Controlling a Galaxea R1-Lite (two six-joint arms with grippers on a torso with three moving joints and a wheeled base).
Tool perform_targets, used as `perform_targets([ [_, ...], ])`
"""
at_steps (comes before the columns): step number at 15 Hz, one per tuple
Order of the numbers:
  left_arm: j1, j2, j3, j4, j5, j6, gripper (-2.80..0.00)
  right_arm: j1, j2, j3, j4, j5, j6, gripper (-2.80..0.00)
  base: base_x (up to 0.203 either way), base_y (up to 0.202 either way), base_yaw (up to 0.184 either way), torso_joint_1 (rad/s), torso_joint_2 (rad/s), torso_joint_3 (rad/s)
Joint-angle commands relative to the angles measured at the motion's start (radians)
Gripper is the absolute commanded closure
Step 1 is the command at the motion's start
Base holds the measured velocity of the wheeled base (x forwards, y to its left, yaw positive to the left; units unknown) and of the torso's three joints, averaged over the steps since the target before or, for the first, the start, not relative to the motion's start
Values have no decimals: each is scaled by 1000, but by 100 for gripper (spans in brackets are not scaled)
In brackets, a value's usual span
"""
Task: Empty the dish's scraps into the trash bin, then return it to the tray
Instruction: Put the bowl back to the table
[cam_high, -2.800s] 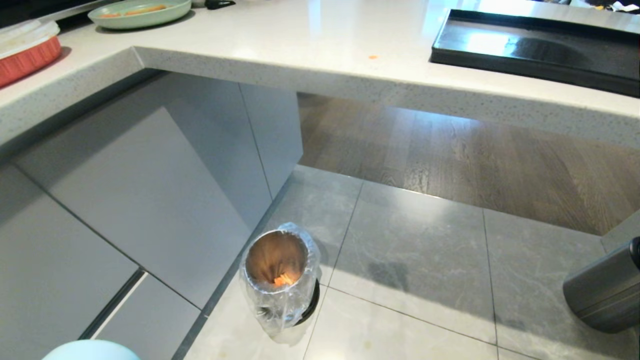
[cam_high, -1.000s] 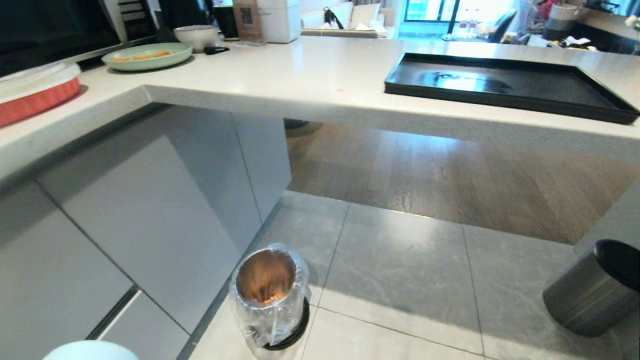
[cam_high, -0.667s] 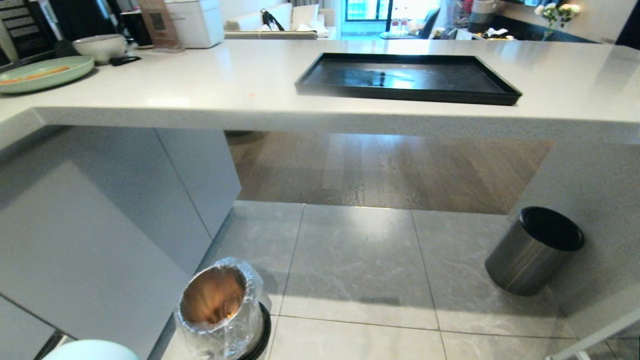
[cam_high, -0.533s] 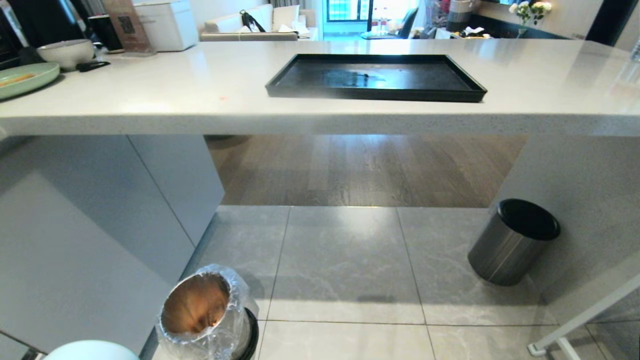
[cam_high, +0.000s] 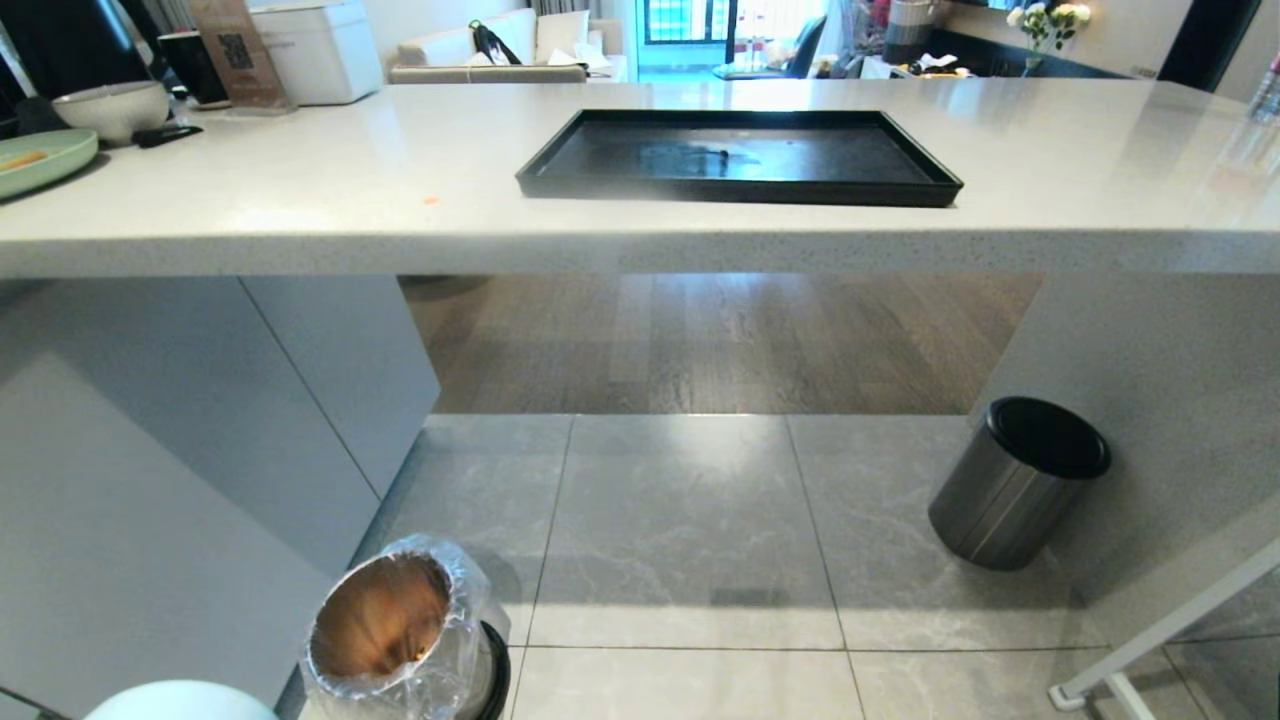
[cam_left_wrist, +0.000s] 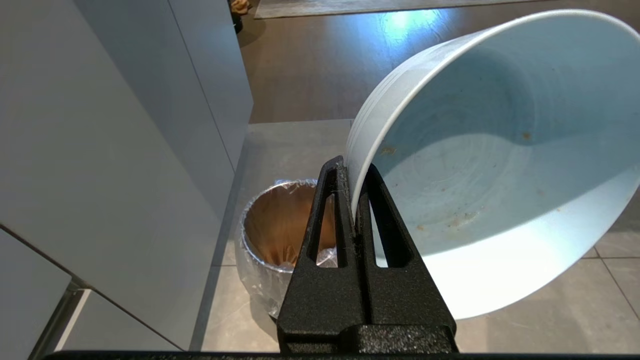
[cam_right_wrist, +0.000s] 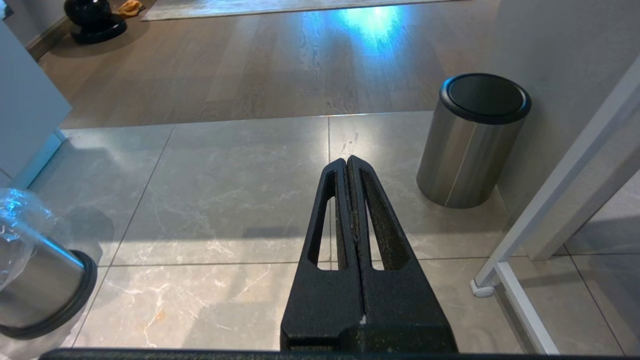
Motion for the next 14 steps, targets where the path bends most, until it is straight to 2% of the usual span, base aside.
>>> perform_targets([
  [1,1,0,0,-2,0,0,0,1,0,0,-1,0,0,0,0,0,0,0,0,0],
  [14,1,0,0,-1,-3,2,0,1,0,0,-1,0,0,0,5,0,0,0,0,0],
])
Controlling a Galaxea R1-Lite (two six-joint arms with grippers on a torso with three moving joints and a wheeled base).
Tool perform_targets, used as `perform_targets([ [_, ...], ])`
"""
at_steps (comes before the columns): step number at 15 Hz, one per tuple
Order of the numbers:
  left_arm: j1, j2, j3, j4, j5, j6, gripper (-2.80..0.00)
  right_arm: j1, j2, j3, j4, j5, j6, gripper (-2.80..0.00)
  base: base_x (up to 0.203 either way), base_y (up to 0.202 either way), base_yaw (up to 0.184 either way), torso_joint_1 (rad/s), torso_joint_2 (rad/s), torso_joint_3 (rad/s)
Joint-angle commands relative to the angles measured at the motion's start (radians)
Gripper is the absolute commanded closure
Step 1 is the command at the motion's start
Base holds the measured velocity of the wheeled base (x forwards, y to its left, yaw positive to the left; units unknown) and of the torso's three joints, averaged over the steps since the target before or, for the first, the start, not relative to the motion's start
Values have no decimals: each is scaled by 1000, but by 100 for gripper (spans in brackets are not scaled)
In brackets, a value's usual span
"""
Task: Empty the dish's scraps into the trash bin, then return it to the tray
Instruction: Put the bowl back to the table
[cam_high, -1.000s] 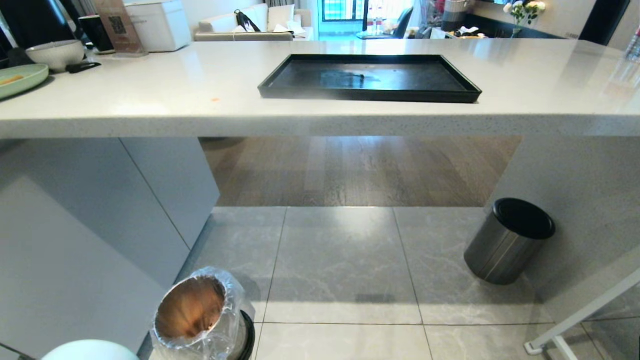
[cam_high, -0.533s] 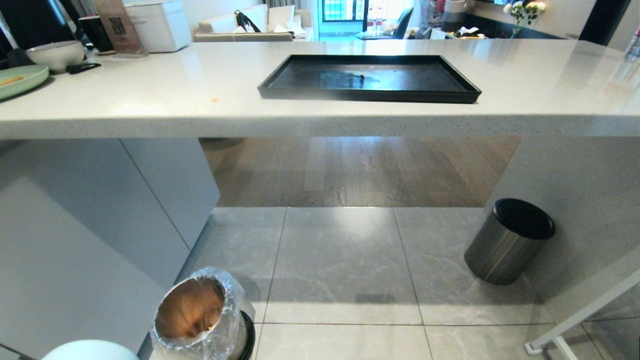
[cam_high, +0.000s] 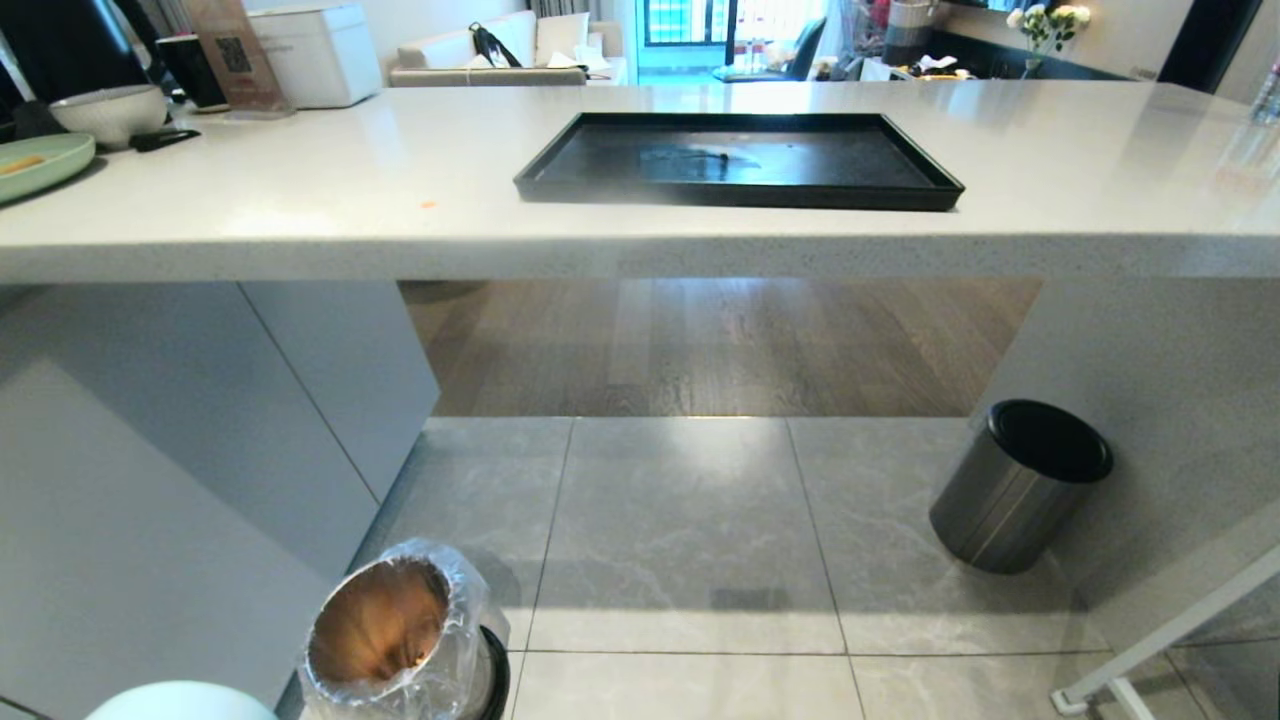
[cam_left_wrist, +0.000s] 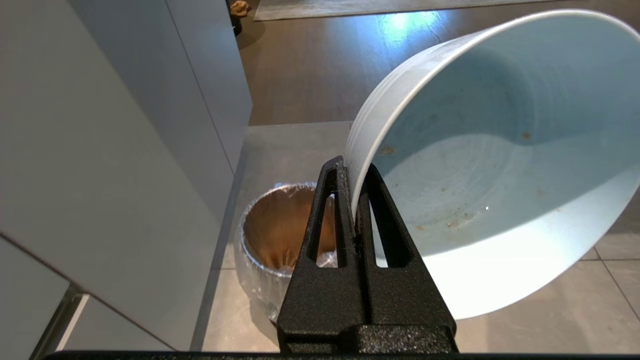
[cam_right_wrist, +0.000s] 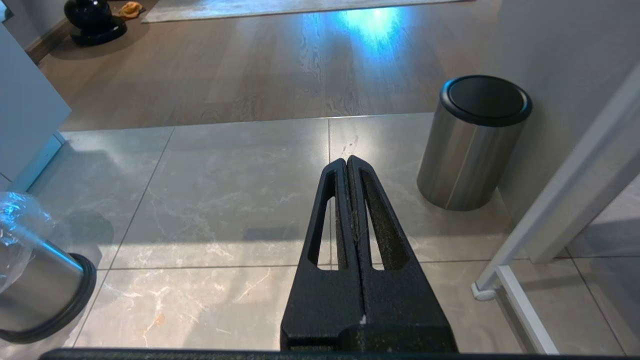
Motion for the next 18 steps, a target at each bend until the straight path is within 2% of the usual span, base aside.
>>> perform_targets([
  [1,0,0,0,-1,0,1,0,0,0,0,-1,0,1,0,157,0,0,4,-2,8],
  [12,0,0,0,0,3,0,0,0,0,0,-1,0,1,0,188,0,1,3,3,2],
  [18,0,0,0,0,3,-1,0,0,0,0,-1,0,1,0,0,0,0,0,0,0],
])
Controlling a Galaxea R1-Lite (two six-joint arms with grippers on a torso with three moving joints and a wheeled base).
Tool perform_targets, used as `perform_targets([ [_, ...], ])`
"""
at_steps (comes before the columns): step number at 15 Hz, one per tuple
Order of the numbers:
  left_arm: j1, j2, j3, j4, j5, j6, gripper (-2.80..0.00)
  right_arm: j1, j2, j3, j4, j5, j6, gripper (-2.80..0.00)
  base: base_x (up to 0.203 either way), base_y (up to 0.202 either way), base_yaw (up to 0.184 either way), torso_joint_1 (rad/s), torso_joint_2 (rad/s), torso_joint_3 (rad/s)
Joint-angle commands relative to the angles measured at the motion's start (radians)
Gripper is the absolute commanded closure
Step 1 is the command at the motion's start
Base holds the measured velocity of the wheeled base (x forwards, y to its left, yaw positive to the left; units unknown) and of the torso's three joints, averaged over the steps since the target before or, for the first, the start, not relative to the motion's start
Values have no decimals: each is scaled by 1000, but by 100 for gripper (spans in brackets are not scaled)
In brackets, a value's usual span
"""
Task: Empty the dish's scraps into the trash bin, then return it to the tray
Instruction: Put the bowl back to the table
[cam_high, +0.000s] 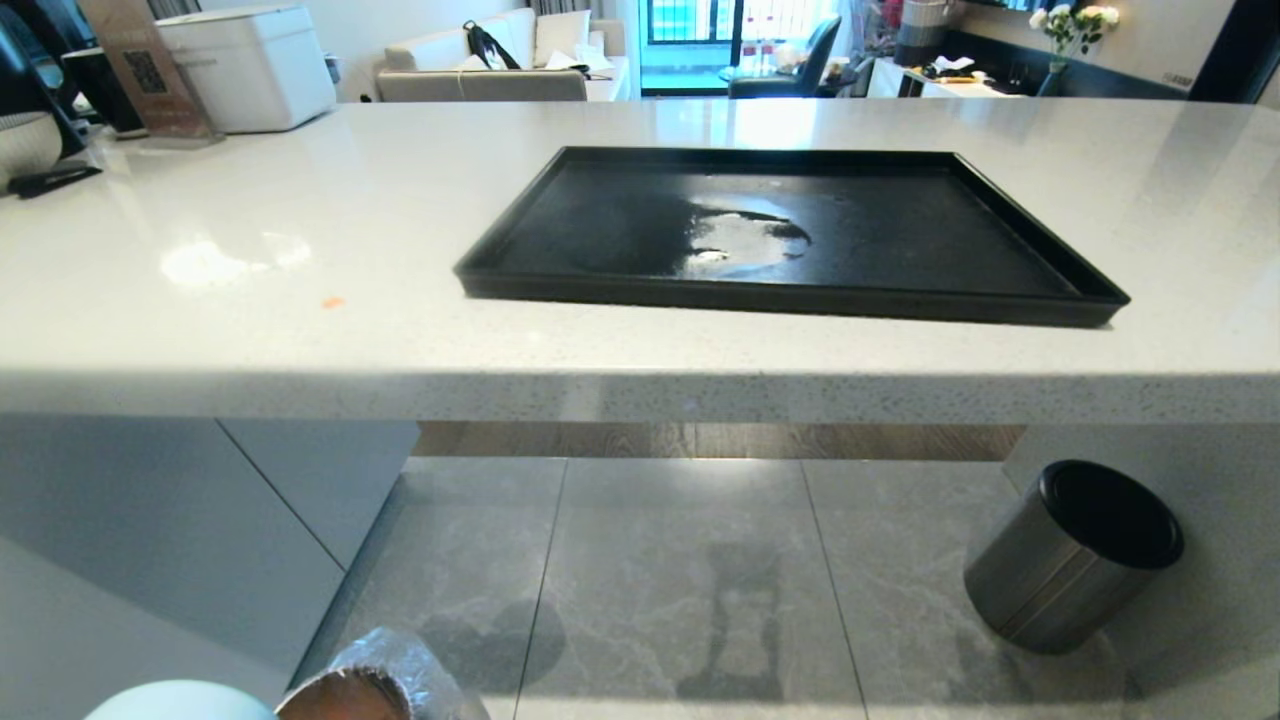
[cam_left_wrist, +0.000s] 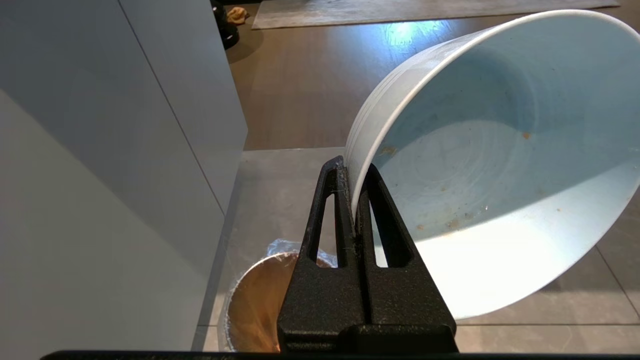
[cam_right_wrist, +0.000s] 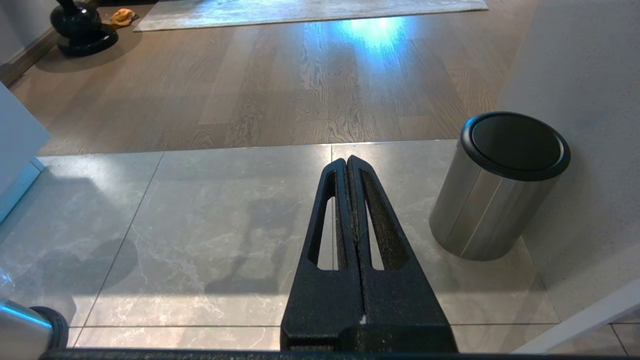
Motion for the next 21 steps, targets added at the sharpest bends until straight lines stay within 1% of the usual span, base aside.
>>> perform_targets([
  [1,0,0,0,0,0,0,0,0,0,1,-1,0,0,0,0,0,0,0,0,0],
  [5,0,0,0,0,0,0,0,0,0,0,-1,0,-1,0,0,0,0,0,0,0],
  [7,0,0,0,0,0,0,0,0,0,1,2,2,-21,0,0,0,0,-23,-191,-227],
  [16,0,0,0,0,0,0,0,0,0,1,2,2,-18,0,0,0,0,8,-411,-399],
  [21,0,0,0,0,0,0,0,0,0,1,2,2,-15,0,0,0,0,110,-475,-374],
])
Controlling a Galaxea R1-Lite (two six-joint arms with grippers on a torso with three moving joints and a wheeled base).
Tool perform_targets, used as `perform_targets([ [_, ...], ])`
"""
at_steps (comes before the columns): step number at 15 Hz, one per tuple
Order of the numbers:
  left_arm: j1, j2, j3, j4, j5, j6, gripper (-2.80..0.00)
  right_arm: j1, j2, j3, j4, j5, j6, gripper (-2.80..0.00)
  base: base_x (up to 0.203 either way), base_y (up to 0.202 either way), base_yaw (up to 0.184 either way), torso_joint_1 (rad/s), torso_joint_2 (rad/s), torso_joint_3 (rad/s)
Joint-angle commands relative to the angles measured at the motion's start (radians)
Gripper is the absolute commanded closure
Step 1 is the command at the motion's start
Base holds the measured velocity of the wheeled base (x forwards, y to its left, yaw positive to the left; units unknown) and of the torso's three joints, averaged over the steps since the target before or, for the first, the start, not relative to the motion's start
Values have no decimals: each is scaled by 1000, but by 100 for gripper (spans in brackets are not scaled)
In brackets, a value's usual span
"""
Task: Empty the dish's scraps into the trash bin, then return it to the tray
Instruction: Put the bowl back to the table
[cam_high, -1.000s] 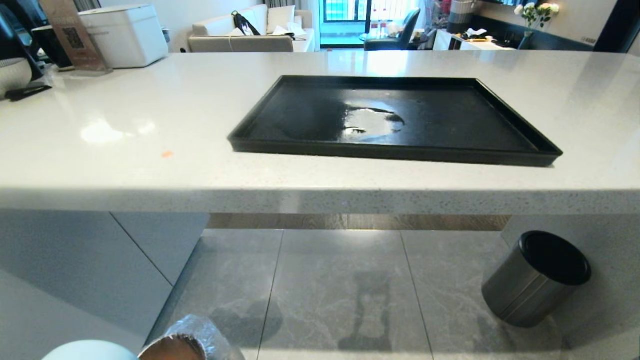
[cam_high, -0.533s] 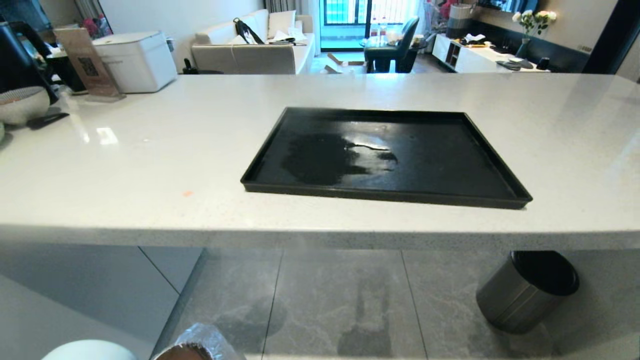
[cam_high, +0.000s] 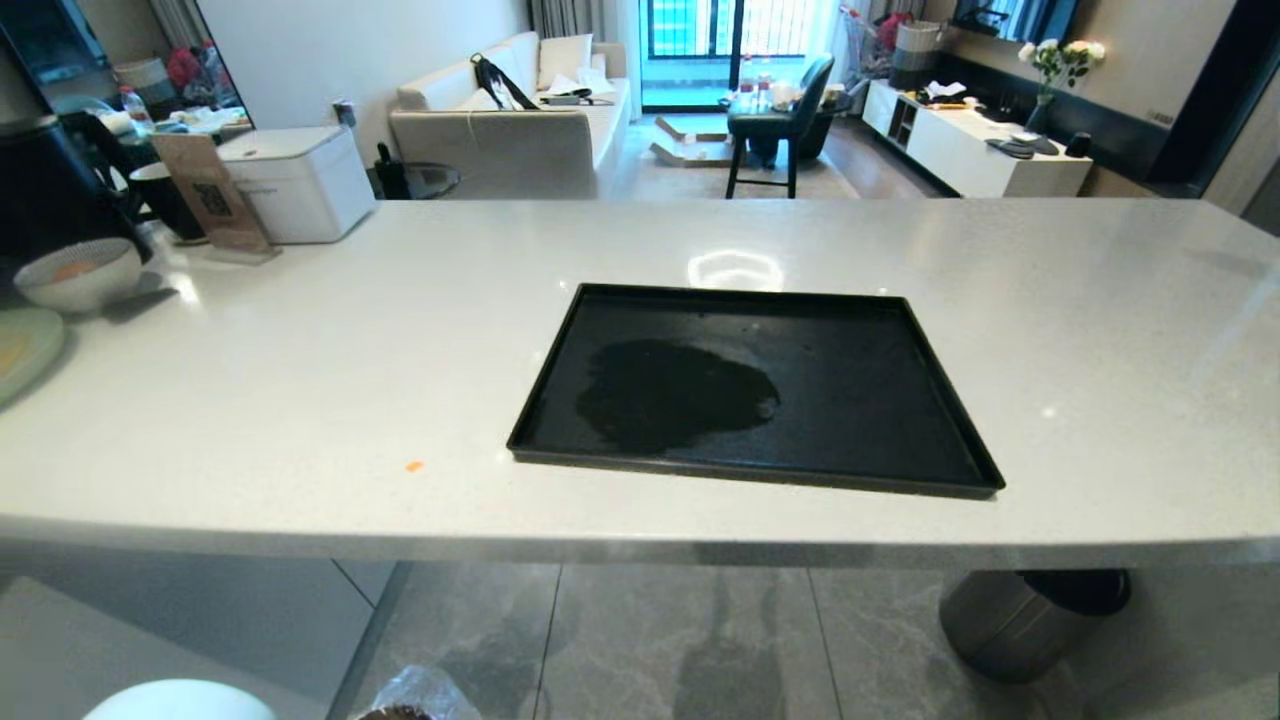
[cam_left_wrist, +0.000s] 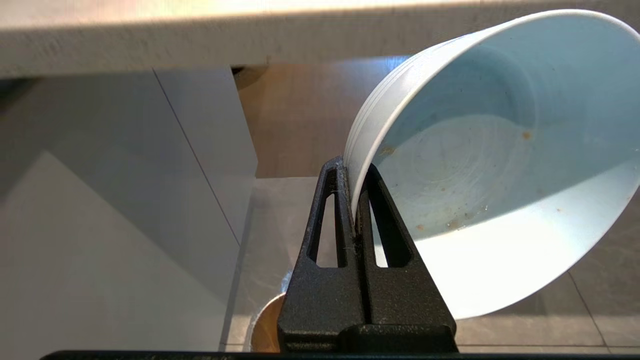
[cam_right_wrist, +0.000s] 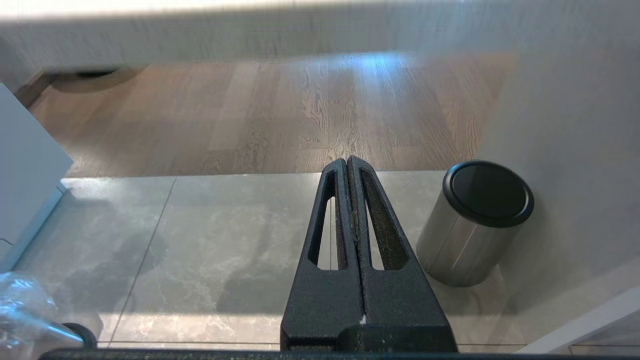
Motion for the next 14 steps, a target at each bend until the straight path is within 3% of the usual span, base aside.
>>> perform_targets([
  [1,0,0,0,0,0,1,0,0,0,0,-1,0,0,0,0,0,0,111,-500,-365],
  [14,0,0,0,0,0,1,0,0,0,0,0,0,1,0,0,0,0,188,-552,-364],
])
